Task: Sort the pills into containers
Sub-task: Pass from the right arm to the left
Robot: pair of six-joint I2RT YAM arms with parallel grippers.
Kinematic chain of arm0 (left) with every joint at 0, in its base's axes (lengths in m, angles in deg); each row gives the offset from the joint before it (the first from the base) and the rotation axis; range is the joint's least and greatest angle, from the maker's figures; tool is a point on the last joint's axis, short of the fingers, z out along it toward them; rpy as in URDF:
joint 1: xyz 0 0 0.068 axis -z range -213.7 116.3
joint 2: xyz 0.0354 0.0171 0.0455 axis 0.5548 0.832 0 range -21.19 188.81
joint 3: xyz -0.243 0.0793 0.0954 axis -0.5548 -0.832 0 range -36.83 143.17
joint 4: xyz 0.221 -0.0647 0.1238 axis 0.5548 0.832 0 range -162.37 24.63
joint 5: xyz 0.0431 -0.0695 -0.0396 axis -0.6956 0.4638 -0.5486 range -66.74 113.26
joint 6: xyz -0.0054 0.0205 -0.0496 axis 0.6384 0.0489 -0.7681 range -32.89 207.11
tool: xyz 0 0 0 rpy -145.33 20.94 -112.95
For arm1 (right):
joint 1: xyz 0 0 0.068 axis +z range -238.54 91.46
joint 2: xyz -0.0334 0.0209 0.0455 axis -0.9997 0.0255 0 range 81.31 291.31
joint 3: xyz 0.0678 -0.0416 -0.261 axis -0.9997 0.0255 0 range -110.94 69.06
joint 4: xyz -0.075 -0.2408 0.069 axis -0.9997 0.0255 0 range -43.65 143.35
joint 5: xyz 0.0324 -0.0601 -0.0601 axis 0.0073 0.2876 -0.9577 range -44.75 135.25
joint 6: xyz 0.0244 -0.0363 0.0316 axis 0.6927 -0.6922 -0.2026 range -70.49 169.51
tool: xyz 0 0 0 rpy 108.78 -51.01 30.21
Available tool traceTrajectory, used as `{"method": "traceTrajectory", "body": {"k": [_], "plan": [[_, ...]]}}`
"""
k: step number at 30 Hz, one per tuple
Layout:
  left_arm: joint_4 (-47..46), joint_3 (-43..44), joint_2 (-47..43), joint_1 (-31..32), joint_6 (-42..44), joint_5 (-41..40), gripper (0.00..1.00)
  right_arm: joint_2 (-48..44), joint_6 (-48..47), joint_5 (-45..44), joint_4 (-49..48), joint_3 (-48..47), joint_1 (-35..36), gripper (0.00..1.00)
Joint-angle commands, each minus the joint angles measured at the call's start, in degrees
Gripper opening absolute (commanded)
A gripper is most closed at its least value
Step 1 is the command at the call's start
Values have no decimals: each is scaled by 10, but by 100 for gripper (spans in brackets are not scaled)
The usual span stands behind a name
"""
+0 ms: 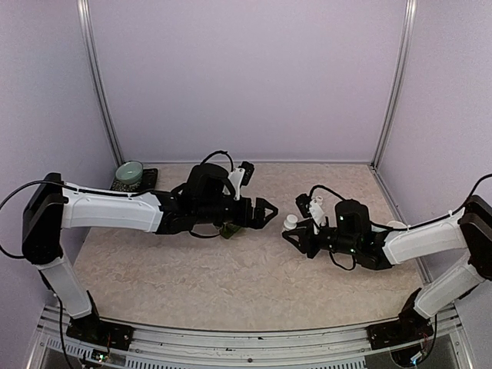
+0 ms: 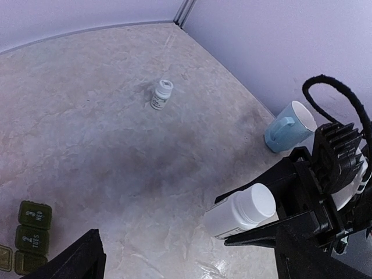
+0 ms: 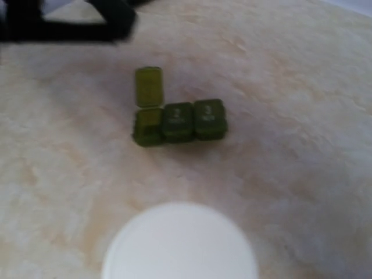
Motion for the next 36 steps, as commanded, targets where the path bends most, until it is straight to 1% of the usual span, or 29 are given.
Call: {"method": "traceTrajectory", "body": {"k": [1,7,19,33,36], "plan": [[13,36,16,24,39,18,99,-42,-1,29,64,-4,11,20],[19,68,31,44,70,43,99,-58,-2,31,90,-13,14,20],[70,129,83,60,78,26,98,-64,-2,44,98,-21,17,20],[72,139,105,60,87,42,85,-68,-1,59,107,-32,18,21],[74,142,109,60,88,44,80,-68,0,60,106,-32,18,21]]}}
